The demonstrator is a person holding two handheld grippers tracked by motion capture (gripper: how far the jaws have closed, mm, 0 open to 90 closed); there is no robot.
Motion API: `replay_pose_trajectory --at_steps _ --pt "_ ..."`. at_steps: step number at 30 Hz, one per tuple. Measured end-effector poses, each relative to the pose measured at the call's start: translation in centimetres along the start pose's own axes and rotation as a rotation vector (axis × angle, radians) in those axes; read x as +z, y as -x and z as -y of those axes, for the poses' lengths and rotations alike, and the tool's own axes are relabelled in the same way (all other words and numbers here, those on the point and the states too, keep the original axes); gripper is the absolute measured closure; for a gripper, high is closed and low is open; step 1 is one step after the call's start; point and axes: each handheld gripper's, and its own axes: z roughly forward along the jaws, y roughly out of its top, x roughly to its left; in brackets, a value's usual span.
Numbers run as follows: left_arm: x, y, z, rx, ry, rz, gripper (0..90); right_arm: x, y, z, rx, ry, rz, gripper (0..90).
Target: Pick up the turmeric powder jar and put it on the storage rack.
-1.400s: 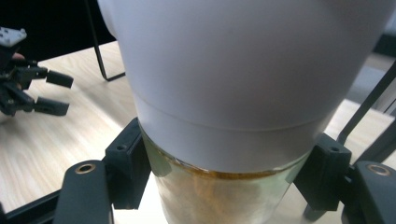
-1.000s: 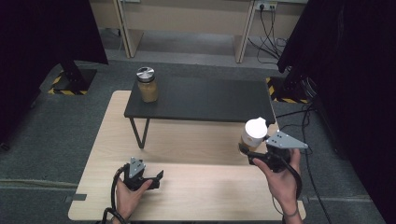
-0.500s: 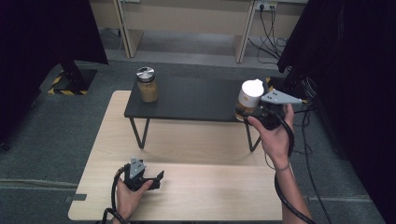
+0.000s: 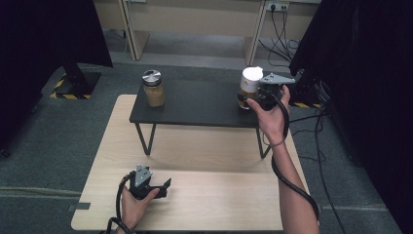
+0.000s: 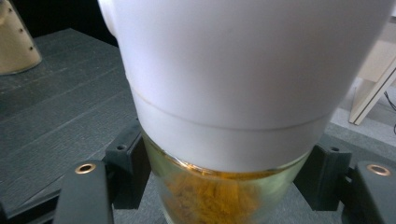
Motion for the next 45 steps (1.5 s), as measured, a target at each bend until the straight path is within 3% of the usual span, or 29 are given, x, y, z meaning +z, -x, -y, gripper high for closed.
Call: replay_pose_trajectory --at_steps 42,45 --pt "0.0 0.0 0.03 -0.002 0.002 -0.003 1.2 0.54 0.78 0.36 0.03 -0.001 -0.015 30.5" --pt "-0.01 0.01 0.04 -0.003 0.003 -0.003 1.2 0.49 0.48 0.76 0.037 0.024 0.005 20.0"
